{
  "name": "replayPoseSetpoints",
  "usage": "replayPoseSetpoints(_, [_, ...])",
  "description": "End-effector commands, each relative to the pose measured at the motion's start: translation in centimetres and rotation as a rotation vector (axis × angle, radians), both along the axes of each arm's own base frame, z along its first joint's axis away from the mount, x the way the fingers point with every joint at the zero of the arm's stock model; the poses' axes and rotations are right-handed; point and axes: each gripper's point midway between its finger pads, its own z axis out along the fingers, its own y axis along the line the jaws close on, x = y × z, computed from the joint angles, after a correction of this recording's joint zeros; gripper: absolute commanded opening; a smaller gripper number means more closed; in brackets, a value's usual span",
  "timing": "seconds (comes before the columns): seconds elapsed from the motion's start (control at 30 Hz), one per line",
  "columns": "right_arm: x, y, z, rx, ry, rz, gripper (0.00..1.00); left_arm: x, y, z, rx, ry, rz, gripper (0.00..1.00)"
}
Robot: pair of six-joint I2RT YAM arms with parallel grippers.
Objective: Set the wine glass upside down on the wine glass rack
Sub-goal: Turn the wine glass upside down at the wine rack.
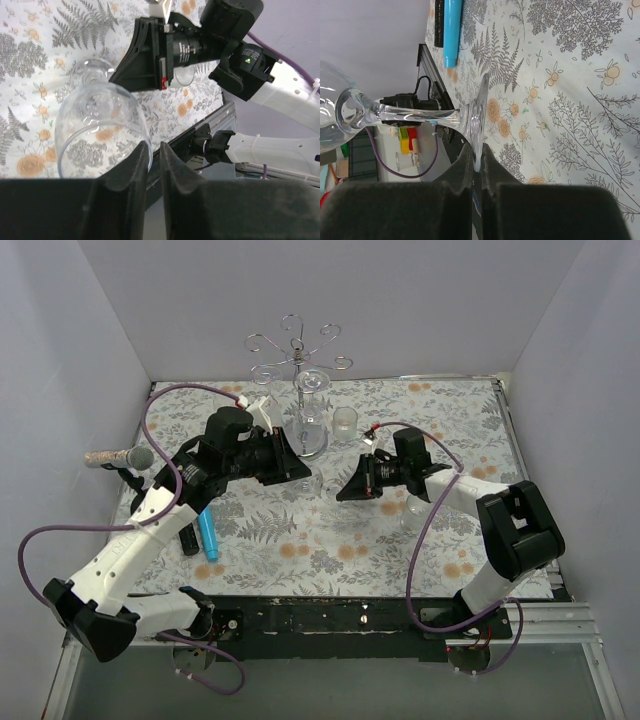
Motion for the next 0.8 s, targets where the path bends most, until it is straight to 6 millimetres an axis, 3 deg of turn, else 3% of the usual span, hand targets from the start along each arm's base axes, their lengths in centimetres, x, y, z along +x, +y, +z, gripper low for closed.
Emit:
replayPoseSetpoints(0.0, [0.6, 0.1, 2.5, 0.041, -0.181, 0.002, 0.01, -0.6, -0.1, 3.5, -0.085, -0.081, -0.007, 0.24])
replayPoseSetpoints(0.13, [0.7, -0.6, 2.6, 0.016, -0.238, -0.008, 0.01, -0.9, 0.8, 4.1, -0.081, -0.107, 0.021, 0.52])
replayPoseSetpoints(0.33, [1.2, -1.7, 2.7, -0.039, -0.328, -0.023, 0.01, -1.7, 2.8, 6.6, -0.088, -0.214, 0.063, 0.76])
replayPoseSetpoints(0.47, [1.5, -2.6, 2.9, -0.08, -0.403, -0.028, 0.01, -2.4, 4.8, 8.5, -0.094, -0.307, 0.117, 0.98])
replayPoseSetpoints(0.57, [1.8, -3.5, 3.3, -0.108, -0.464, -0.033, 0.01, -2.8, 6.0, 9.2, -0.09, -0.356, 0.148, 0.98])
replayPoseSetpoints(0.77, [2.3, -5.4, 4.4, -0.19, -0.598, -0.02, 0.01, -2.9, 7.5, 8.2, -0.054, -0.372, 0.202, 0.98])
